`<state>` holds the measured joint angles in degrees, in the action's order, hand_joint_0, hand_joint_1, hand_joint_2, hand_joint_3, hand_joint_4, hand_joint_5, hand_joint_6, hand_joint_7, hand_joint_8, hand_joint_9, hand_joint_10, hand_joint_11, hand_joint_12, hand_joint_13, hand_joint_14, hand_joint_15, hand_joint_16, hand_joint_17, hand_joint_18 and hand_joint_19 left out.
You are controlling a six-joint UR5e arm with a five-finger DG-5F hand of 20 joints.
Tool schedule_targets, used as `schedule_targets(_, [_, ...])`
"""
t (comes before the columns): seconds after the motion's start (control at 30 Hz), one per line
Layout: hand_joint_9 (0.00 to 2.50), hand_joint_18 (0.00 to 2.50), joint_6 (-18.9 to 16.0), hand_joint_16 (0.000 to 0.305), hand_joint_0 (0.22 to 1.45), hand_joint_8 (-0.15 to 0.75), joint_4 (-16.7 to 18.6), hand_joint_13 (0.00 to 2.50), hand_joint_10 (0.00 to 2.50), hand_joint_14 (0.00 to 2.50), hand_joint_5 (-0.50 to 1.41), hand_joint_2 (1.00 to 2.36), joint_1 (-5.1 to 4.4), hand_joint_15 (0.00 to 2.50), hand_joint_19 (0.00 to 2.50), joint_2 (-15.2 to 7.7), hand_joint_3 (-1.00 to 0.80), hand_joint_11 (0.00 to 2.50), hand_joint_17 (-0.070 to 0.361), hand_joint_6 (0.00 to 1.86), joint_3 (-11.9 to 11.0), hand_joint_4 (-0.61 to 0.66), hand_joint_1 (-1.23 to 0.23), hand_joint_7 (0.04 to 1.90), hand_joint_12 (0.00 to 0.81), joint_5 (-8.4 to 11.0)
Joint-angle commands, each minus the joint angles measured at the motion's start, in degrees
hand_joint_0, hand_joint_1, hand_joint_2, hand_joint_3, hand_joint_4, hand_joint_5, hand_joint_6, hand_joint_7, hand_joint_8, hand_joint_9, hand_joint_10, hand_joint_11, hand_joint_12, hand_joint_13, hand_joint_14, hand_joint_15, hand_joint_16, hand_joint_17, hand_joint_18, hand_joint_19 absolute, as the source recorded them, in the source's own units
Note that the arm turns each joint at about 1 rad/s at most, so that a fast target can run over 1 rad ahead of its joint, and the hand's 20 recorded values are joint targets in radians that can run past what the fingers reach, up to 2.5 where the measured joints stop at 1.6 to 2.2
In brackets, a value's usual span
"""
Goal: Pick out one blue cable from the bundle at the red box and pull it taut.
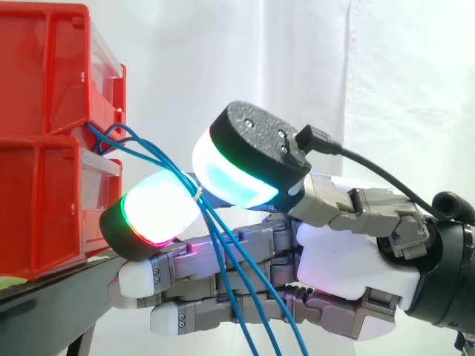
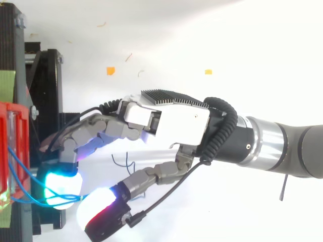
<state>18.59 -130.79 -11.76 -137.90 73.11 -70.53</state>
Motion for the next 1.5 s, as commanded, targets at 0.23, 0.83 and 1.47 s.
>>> schedule_targets(0.23, [0.83,0.46,-7.17,0.048,0.50,0.299,-0.61,0.55,0.01,0.01,-0.14,1.00,-0.19,0.27,0.47,-0.09,-0.50,0.35,0.109,0.83,0.02,0.15,-0.74,0.85,0.372,2.24])
schedule_targets(0.83, [0.97,0.57,-9.54,0.044,0.59,0.298,-0.87,0.68,0.02,0.01,-0.12,1.03,-1.16,0.33,0.50,-0.09,-0.10,0.41,0.099,0.91,0.02,0.06,-0.79,0.98,0.357,5.58])
schedule_targets(1.47, [1.02,0.64,-19.21,0.044,0.69,0.294,-13.44,0.74,0.02,0.02,-0.12,1.02,-0.63,0.36,0.51,0.09,-0.27,0.47,0.099,0.93,-4.03,-0.01,-0.86,1.10,0.354,3.30])
